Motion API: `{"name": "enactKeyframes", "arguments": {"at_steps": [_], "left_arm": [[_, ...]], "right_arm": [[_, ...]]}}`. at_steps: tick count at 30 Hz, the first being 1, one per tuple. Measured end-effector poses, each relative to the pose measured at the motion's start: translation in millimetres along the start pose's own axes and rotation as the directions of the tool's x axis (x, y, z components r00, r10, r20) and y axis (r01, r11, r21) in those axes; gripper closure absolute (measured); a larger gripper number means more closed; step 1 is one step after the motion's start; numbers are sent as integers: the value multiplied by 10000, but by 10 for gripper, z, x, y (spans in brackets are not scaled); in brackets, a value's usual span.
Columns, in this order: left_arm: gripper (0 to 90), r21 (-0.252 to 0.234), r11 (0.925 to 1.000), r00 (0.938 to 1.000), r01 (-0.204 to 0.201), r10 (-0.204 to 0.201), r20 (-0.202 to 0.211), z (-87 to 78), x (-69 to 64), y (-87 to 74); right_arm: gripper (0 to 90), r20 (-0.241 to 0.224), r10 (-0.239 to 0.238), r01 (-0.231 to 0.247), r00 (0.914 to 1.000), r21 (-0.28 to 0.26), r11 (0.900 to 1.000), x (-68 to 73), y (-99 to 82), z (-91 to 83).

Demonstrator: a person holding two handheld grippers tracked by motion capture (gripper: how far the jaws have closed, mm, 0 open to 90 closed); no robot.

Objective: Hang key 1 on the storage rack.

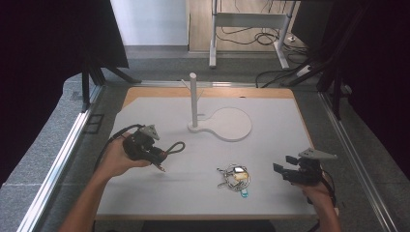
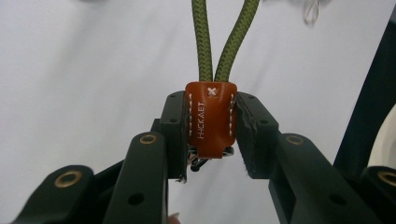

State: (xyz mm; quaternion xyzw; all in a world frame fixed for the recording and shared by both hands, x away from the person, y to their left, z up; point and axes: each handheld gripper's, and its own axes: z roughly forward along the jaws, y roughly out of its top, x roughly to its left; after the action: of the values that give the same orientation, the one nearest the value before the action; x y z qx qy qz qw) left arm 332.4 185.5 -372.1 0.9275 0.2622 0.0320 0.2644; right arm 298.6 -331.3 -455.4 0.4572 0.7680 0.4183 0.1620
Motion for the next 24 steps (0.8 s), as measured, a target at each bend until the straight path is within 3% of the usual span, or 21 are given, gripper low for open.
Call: {"name": "enactKeyframes", "arguments": {"at_steps": [6, 24], "left_arm": [[667, -538, 9981, 9996, 290, -288, 46, -125, 35, 29], [668, -964, 9949, 9995, 311, -320, -76, -227, 52, 90]], "right_arm": [[320, 6, 12, -12, 10000, 31, 10000, 9, 0, 4], [318, -125, 52, -50, 9999, 174, 9998, 5, -28, 51]]}}
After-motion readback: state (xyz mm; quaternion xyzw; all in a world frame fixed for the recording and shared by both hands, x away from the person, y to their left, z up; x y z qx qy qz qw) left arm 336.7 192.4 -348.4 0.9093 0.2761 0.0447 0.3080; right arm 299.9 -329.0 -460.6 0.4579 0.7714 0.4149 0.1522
